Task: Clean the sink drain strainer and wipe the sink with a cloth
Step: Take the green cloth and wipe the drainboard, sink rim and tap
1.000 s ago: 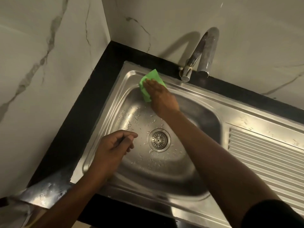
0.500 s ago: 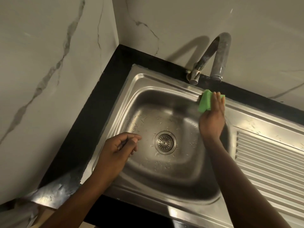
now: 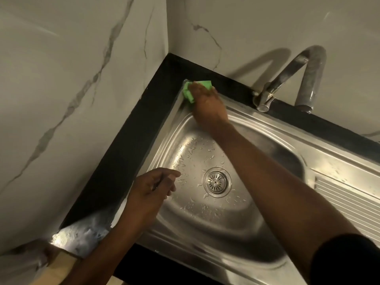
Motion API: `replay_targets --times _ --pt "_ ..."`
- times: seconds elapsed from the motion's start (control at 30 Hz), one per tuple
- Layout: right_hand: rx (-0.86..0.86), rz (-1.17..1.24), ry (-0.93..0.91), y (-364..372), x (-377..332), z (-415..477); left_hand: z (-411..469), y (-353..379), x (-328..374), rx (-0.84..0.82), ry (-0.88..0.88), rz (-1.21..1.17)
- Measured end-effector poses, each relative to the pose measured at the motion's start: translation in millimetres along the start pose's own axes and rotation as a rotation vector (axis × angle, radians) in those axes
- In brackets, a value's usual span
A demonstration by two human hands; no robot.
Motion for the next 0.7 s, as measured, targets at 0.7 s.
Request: replay_targets --times 0.7 --pt "-0.03 0.299 0.024 31 -26 2 -31 -31 -10 0.049 0.001 -0.075"
Point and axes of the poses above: each hand's wrist, its own z-axis towards the middle knuckle, its own y-axis out of the palm, x = y × z, the point moved 6 cm from there along z, towards the middle knuckle, and after that the axes turned 3 degrees about -y, right-handed, at the moved point
